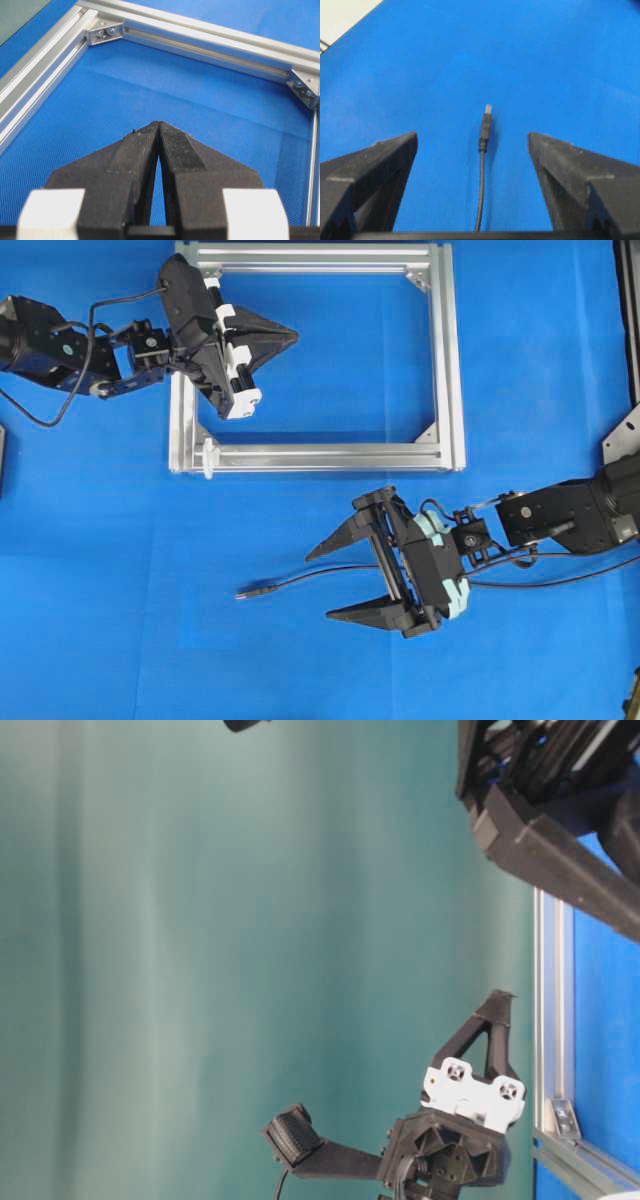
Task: Insert the wire through the string loop located on the left side.
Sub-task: 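Open the right gripper and move it toward the black USB cable plug end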
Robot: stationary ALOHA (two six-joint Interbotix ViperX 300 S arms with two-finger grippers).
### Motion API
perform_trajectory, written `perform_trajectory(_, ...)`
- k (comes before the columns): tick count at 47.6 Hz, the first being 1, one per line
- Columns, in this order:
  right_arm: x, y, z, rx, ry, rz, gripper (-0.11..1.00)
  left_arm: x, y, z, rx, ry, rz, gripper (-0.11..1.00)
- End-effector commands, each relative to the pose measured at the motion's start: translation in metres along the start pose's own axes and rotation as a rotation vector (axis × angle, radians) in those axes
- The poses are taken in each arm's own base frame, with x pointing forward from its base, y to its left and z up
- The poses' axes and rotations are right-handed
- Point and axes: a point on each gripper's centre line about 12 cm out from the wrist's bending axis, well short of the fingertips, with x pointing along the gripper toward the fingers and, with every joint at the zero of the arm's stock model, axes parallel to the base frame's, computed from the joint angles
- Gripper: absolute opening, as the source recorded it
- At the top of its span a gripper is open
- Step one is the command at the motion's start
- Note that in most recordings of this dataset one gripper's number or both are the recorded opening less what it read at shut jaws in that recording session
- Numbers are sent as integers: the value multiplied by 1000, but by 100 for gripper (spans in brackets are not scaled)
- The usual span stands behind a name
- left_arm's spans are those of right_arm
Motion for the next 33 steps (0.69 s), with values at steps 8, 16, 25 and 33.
perform_trajectory(8,7,-3,5,13,-23,-13,90,-2,-2,15,0,-43,-6,0)
perform_trajectory(16,21,-7,-9,31,7,-31,90,-2,-2,15,-1,-43,-5,0)
perform_trajectory(25,35,-12,-25,55,40,-55,90,-3,-2,13,1,-40,-8,0)
perform_trajectory(33,44,-15,-34,66,56,-67,90,-4,-2,12,1,-35,-7,0)
